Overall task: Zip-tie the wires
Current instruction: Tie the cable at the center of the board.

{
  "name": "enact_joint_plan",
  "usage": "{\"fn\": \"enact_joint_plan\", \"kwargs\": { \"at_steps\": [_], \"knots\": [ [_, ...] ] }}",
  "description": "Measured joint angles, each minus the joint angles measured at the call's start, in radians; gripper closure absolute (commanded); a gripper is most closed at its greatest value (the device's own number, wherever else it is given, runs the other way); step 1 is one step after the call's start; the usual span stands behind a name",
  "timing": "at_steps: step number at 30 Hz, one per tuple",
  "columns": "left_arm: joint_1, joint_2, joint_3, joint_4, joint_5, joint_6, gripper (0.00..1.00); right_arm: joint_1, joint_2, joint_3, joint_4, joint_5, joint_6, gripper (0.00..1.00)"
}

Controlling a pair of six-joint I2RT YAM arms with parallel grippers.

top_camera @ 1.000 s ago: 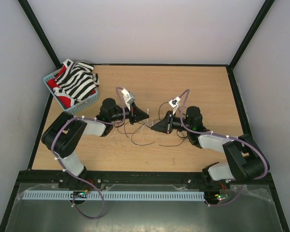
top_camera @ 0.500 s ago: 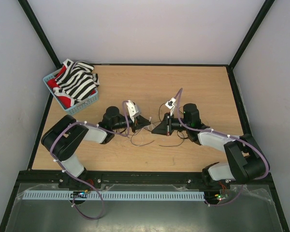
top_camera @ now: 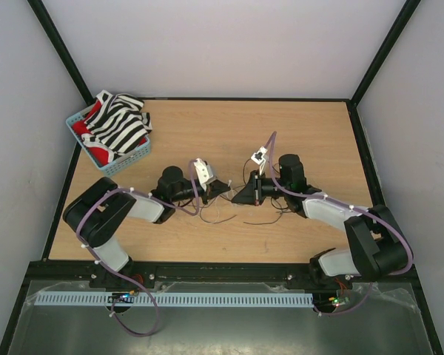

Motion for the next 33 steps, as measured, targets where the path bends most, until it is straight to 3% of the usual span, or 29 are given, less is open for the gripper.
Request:
{"fn": "enact_joint_plan", "kwargs": {
  "at_steps": [33],
  "knots": [
    [-0.041, -0.045, -0.037, 0.008, -0.056, 0.1, 1.0, -0.023, 0.047, 0.084, -0.122, -0.056, -0.12, 1.0]
  ]
}}
